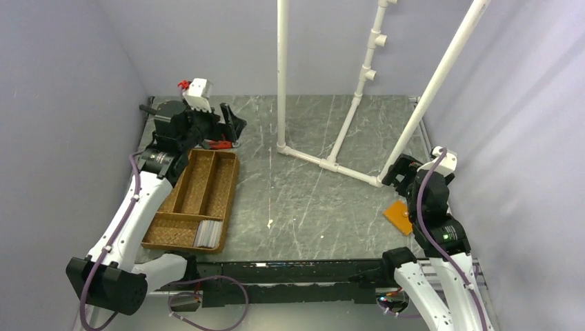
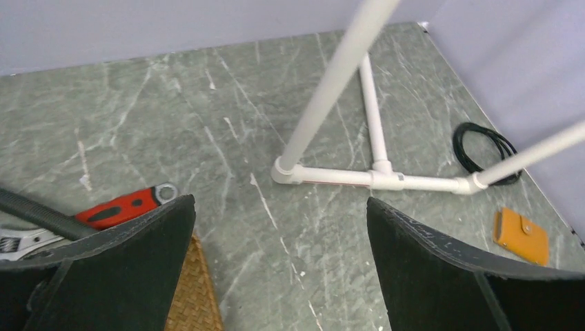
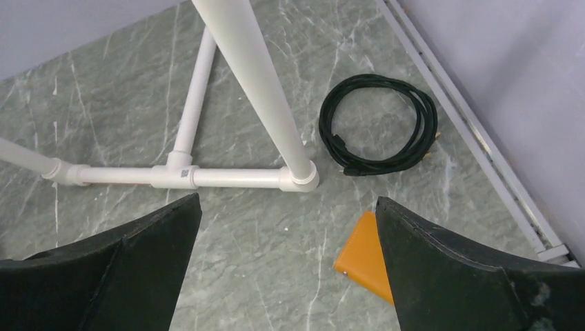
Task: Put the credit cards into the card holder
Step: Move the card holder to the center of the board.
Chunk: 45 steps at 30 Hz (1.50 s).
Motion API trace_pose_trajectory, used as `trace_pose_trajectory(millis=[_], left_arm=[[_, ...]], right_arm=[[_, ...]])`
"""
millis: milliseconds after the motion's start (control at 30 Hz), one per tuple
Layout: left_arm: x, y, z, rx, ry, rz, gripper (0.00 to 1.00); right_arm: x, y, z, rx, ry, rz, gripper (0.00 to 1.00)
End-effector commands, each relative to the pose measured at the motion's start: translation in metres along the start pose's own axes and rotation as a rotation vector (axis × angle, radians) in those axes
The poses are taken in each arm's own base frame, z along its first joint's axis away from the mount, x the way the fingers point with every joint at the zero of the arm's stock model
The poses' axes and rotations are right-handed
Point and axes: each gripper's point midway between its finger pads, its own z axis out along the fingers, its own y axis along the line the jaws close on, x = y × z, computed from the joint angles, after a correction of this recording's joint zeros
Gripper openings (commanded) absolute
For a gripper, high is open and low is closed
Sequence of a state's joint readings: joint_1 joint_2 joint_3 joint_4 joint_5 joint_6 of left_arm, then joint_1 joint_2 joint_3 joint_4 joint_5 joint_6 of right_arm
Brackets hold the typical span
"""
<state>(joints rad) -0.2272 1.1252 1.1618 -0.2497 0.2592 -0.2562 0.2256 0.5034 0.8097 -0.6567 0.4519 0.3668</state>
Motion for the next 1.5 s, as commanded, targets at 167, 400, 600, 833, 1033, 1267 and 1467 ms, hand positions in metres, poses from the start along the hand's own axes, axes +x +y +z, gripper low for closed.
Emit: trace_pose_trajectory(millis=[167,400,600,833,1033,1267,1467], left_arm=[[-0.002,-0.053,0.002,0.111,0.000,0.124,0.99],[0.005,-0.074,0.001,0.167,0.015,0.144,0.99],[0.011,-0.090,0.001,0.218,0.040,0.153,0.99],[0.016,-0.104,0.002,0.285,0.068,0.131,0.96],[0.028,-0.110,0.011,0.321,0.125,0.105,0.93],[0.043,-0.117,0.020,0.355,0.185,0.077,0.91],[0.050,-0.118,0.024,0.354,0.206,0.071,0.91]], right_arm=[[0.047,-0.026,0.023,0.248,0.167,0.185,1.00],[0.112,-0.093,0.032,0.542,0.339,0.561,1.00],[0.154,-0.126,0.042,0.664,0.432,0.700,1.00],[0.173,-0.122,0.060,0.630,0.543,0.662,0.99],[0.194,-0.081,0.068,0.474,0.667,0.560,0.69],[0.227,0.030,0.018,0.195,0.842,0.445,0.50],[0.199,0.001,0.019,0.237,0.669,0.346,0.68]])
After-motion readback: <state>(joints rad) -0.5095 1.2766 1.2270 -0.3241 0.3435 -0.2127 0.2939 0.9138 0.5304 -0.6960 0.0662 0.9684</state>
